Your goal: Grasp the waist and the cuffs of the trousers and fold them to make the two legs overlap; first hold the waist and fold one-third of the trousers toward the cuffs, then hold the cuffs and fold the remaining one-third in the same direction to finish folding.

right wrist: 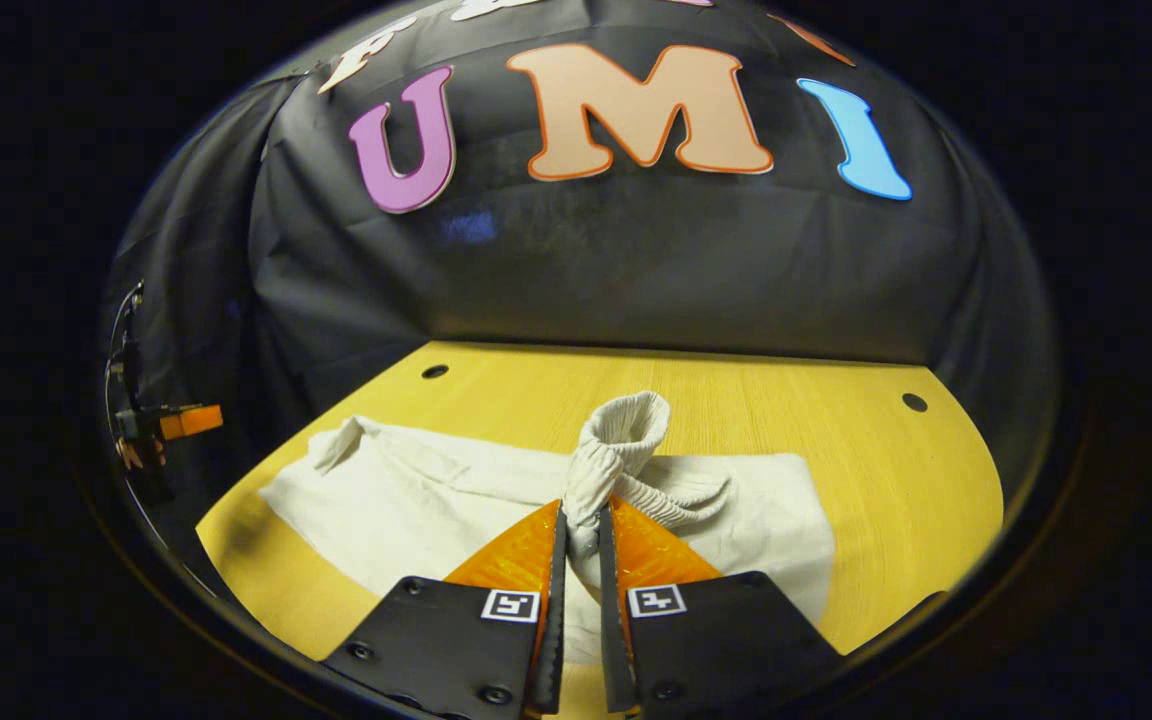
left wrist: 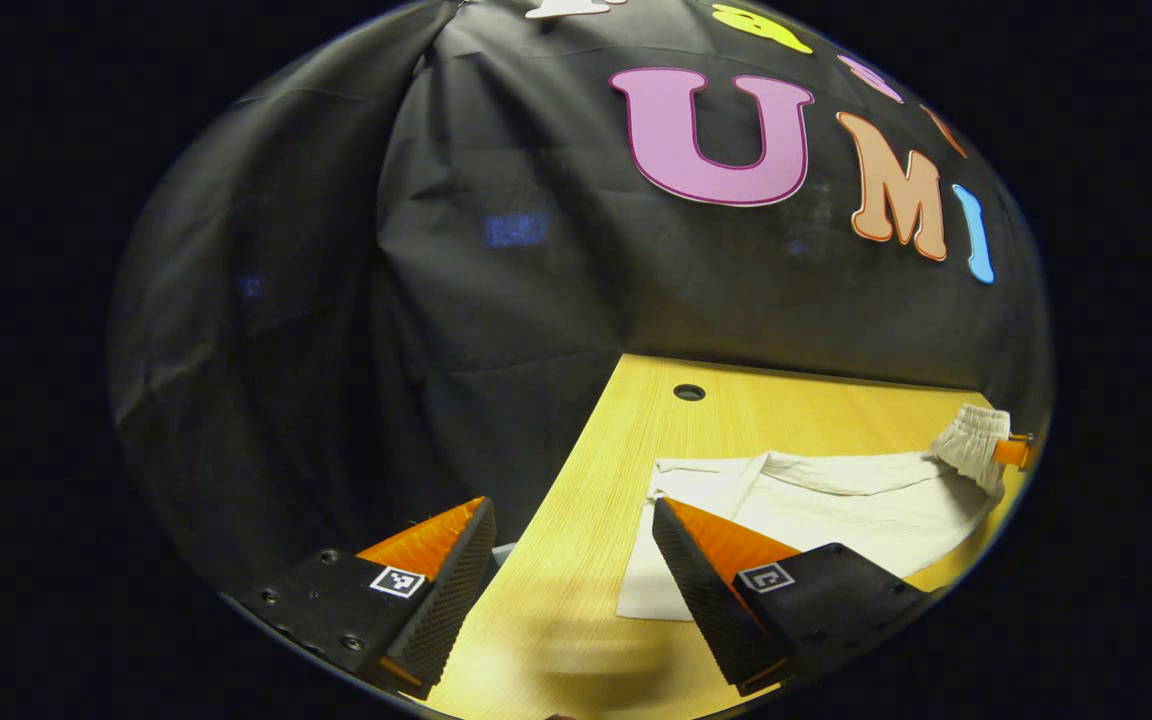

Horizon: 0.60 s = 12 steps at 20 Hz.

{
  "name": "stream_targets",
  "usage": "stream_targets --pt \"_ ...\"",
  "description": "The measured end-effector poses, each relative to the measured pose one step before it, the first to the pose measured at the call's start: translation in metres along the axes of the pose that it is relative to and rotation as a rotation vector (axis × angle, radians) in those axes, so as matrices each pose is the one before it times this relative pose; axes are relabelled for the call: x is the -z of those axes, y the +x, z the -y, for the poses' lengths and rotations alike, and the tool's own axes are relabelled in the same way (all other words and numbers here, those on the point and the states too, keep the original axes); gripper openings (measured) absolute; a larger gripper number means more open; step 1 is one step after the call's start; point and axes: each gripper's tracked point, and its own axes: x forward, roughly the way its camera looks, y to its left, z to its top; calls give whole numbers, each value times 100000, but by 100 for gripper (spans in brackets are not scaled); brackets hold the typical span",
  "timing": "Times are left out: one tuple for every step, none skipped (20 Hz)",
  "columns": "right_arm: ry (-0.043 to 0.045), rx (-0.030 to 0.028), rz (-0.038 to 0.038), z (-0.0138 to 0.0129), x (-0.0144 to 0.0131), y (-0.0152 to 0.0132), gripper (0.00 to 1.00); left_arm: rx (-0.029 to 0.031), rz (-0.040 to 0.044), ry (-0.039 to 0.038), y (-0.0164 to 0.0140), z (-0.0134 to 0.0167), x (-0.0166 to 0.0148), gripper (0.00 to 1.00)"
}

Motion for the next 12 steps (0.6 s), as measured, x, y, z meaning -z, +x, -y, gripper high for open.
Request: stream_targets --pt "-1886 -340 -2673 31 270 125 20 520 -690 -161 249 -69 343 97" --pt "-1170 -1150 -2306 -111 205 304 20 686 -701 -50 241 88 233 97" --pt "-481 -1961 -1874 46 33 -153 28 678 -866 -53 367 133 368 97" --pt "-615 -1143 -709 610 -130 -154 29 915 -793 -287 247 200 307 97" --pt "147 -1781 -75 469 -112 -95 46 954 -1030 -439 339 176 307 97" --pt "88 -1569 138 475 -301 181 72 916 -979 -484 448 225 440 96" --pt "499 -167 -142 368 -292 69 99 1119 -1127 -556 253 115 502 97" --pt "-6 493 173 -365 378 -321 96 1124 -1268 -582 266 172 520 97" --pt "127 901 -77 -172 70 -314 92 1983 -1813 -954 484 509 749 97" --pt "-57 1077 67 -98 281 -532 92 1361 -1503 -837 441 481 587 97" --pt "-271 765 83 113 -161 -180 92 2460 -1897 -1188 738 699 601 96" --pt "-349 976 198 285 -184 -303 96 2313 -2302 -1560 515 701 775 96"
